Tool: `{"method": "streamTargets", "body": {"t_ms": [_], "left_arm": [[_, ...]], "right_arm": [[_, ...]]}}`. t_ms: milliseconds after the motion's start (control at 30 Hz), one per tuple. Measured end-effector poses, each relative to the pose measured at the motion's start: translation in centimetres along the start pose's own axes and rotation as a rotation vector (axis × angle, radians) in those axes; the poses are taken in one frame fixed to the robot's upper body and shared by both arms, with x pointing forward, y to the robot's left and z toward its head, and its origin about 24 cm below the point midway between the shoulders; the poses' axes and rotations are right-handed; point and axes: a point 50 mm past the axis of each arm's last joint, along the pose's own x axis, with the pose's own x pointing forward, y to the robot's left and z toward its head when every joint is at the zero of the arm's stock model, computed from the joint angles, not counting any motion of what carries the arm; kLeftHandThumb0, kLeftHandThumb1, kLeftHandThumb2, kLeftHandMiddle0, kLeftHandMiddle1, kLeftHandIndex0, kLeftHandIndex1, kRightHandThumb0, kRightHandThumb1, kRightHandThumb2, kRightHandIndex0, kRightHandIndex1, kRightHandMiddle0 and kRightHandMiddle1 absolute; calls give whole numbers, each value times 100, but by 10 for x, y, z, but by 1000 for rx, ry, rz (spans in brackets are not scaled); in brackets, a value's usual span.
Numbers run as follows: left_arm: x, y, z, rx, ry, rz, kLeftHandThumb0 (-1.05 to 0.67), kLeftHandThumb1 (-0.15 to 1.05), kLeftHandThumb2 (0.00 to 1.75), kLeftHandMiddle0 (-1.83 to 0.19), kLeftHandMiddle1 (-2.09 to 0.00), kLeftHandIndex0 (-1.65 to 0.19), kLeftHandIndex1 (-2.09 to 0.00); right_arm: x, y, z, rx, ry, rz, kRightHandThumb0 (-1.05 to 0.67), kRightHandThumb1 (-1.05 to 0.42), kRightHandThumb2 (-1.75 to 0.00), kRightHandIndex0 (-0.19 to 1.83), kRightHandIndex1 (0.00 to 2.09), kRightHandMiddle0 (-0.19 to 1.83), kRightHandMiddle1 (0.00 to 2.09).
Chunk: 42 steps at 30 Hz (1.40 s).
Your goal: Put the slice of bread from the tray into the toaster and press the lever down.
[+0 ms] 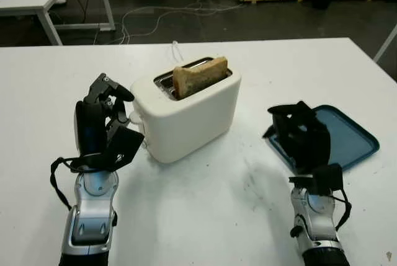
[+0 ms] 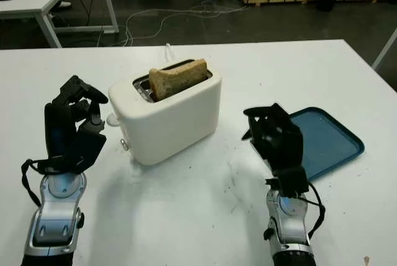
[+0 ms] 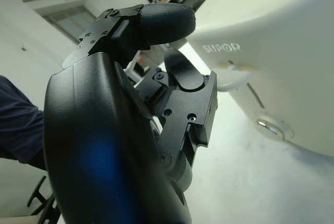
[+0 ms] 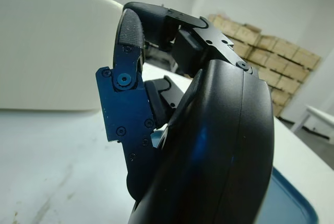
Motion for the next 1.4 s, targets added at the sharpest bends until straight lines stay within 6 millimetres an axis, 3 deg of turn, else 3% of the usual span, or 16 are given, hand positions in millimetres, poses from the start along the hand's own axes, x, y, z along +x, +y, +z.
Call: {"method": "streamTargets", "body": {"t_ms": [267, 467, 633, 833, 1133, 1400], "left_arm": [[2, 8, 1, 64, -32, -63, 11, 82, 82, -103, -175, -61, -175], [4, 25, 12, 244, -77, -159, 6, 82, 63, -96, -175, -56, -172], [8, 40, 19, 390, -89, -249, 5, 91, 28, -93, -175, -73, -121], [12, 51, 26, 535, -119, -392, 6, 92, 5, -101, -169, -98, -46], [14, 55, 32, 644, -187, -510, 1, 91, 0, -111, -143, -105, -15], [17, 52, 29, 653, -200, -535, 3, 92, 1, -113, -147, -112, -13]], "right_arm": [[13, -12, 3, -127, -28, 102, -47, -92, -30, 98, 175, 67, 174], [19, -9, 4, -107, -80, 81, -42, -92, -28, 96, 175, 65, 175], [20, -11, 2, -102, -81, 65, -42, -92, -29, 97, 175, 65, 175], [22, -10, 3, -96, -115, 67, -40, -92, -28, 97, 175, 65, 175], [21, -11, 1, -79, -109, 66, -42, -92, -27, 96, 175, 64, 175], [20, -12, 0, -69, -119, 68, -41, -92, -27, 95, 175, 63, 172]]}}
